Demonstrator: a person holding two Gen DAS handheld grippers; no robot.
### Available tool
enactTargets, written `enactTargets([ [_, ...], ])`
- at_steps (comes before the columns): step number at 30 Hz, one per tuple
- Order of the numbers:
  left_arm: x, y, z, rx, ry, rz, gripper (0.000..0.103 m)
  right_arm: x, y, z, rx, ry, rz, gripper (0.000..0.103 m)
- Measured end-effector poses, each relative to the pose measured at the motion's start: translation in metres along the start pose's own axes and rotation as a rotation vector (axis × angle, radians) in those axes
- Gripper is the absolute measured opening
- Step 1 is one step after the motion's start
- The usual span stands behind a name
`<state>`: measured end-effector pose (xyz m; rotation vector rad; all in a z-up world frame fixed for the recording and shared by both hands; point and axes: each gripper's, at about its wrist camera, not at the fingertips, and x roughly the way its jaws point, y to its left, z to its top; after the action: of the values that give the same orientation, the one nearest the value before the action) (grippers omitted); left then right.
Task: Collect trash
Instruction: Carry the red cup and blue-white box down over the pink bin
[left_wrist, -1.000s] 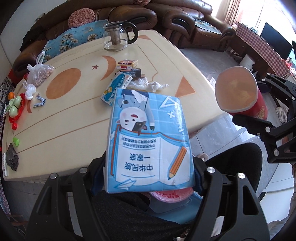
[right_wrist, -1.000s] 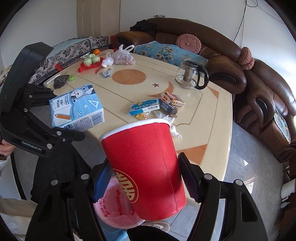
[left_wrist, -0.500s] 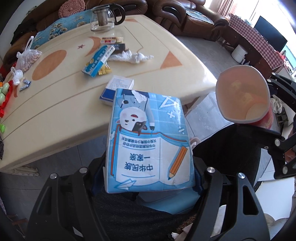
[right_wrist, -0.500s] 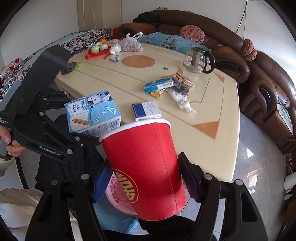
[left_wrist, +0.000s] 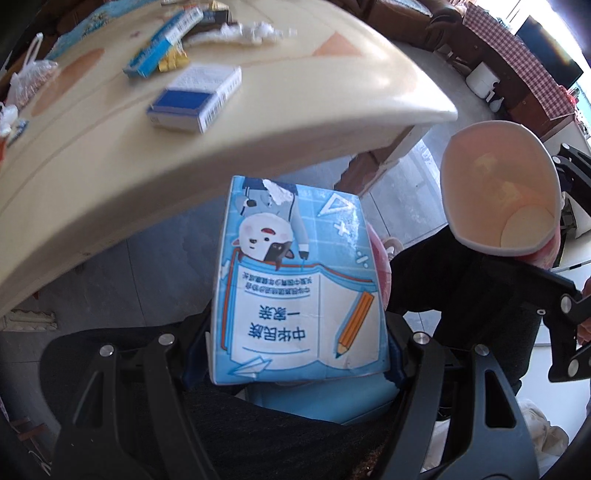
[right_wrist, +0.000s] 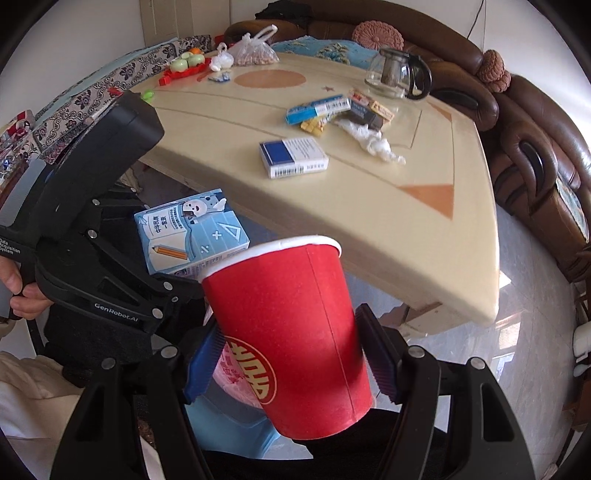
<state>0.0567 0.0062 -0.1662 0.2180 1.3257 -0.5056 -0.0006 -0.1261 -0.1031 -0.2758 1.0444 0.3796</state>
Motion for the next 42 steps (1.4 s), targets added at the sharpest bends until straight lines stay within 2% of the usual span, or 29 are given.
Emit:
enactTargets([
  [7,0.059,0.005,-0.003,-0.025,0.097,-0.027,0.071,0.053,-0.004,-0.025,0.020,0.070,-0.005,0.068],
  [14,0.116,0.009,-0.001,-0.061,0.207,-0.054,0.071,0.104,-0.006,-0.034,0.034,0.131,0.010,0.068],
  [23,0.184,0.012,0.002,-0.089,0.347,-0.084,0.071,0.170,-0.021,-0.051,0.117,0.231,0.039,0.068],
  [32,0.233,0.033,0.005,-0.160,0.457,-0.160,0.071,0.215,-0.028,-0.062,0.144,0.303,0.071,0.068],
  [37,0.250,0.030,0.005,-0.133,0.484,-0.127,0.071,0.226,-0.028,-0.065,0.153,0.339,0.088,0.068],
  [40,0.256,0.028,0.005,-0.131,0.505,-0.147,0.071,0.231,-0.027,-0.067,0.155,0.354,0.099,0.068],
  [42,0.258,0.027,0.006,-0.125,0.509,-0.133,0.071,0.234,-0.027,-0.068,0.153,0.357,0.102,0.068],
])
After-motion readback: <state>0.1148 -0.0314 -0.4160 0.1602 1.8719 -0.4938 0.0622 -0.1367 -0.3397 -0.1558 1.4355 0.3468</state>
